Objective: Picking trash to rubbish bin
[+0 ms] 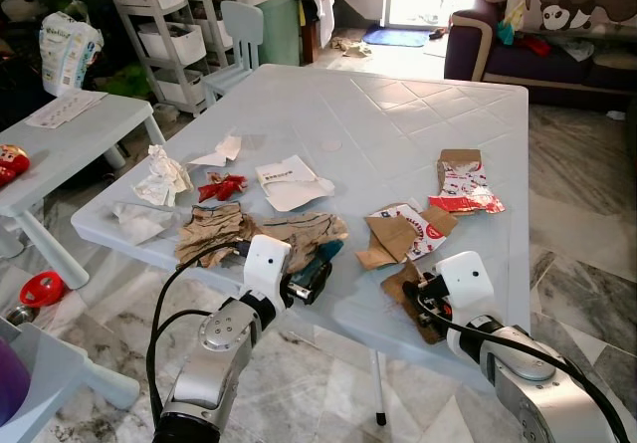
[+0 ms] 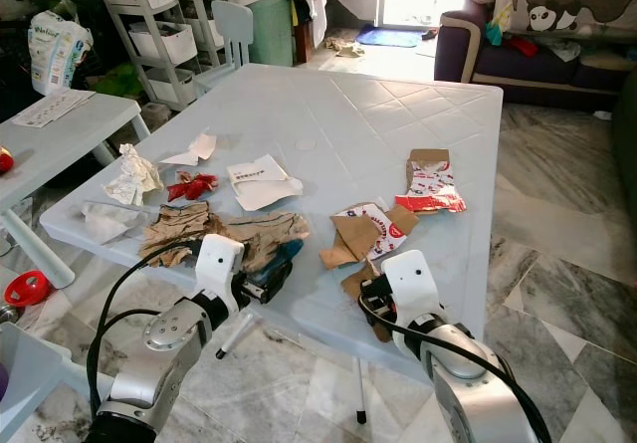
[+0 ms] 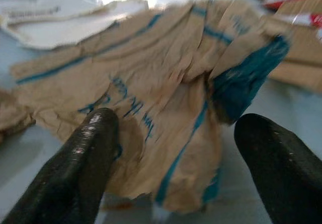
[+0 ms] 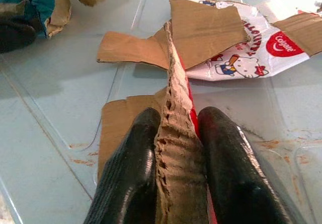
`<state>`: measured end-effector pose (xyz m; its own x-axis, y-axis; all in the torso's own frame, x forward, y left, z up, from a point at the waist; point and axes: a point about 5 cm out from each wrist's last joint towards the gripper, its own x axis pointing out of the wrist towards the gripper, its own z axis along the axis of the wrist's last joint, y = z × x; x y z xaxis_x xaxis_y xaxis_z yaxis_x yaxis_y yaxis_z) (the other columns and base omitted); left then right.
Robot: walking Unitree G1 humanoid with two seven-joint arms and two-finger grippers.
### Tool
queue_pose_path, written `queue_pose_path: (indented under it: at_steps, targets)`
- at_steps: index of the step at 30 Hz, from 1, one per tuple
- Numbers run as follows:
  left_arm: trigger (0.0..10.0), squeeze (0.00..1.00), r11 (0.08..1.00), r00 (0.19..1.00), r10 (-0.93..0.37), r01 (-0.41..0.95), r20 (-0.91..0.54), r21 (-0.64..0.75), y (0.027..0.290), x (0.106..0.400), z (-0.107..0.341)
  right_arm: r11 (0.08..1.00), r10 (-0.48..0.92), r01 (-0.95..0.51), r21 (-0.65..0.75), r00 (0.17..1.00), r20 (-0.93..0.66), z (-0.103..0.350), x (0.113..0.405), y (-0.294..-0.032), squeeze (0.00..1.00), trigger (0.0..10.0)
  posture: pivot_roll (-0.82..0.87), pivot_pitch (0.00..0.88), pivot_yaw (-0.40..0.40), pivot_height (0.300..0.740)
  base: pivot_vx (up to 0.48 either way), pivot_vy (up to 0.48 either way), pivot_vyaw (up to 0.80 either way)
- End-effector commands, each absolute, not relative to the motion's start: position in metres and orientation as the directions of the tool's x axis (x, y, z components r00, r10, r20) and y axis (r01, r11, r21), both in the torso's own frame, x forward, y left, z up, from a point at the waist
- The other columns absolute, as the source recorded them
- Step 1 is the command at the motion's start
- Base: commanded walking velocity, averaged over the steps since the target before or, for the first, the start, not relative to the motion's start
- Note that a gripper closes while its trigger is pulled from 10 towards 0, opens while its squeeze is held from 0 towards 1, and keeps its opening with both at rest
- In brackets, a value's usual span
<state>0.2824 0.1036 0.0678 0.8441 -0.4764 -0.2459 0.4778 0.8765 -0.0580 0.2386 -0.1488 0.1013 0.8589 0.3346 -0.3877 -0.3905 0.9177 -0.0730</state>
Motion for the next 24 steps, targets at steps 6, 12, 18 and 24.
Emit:
queue_pose_path:
  at_steps: [6, 12, 18, 24]
  targets:
    - [0.0, 0.0, 0.879, 0.839, -0.47, 0.473, -0.275, -0.058, 0.106, 0.283, 0.064, 0.912, 0.351, -0.405, -0.062, 0.851, -0.392, 0.101, 0.236, -0.145, 0.0, 0.0, -0.12, 0.0, 0.069, 0.74, 0.0, 0.0, 0.0]
    - [0.0, 0.0, 0.882, 0.844, -0.464, 0.468, -0.27, -0.055, 0.107, 0.283, 0.065, 0.913, 0.349, -0.403, -0.065, 0.852, -0.39, 0.101, 0.237, -0.145, 0.0, 0.0, -0.12, 0.0, 0.069, 0.74, 0.0, 0.0, 0.0]
    - [0.0, 0.0, 0.902, 0.879, -0.425, 0.431, -0.216, -0.024, 0.109, 0.287, 0.071, 0.915, 0.346, -0.399, -0.064, 0.854, -0.388, 0.101, 0.237, -0.145, 0.0, 0.0, -0.12, 0.0, 0.07, 0.74, 0.0, 0.0, 0.0]
    - [0.0, 0.0, 0.914, 0.906, -0.403, 0.406, -0.132, 0.0, 0.11, 0.293, 0.083, 0.916, 0.343, -0.396, -0.064, 0.857, -0.383, 0.102, 0.238, -0.145, 0.0, 0.0, -0.12, 0.0, 0.069, 0.74, 0.0, 0.0, 0.0]
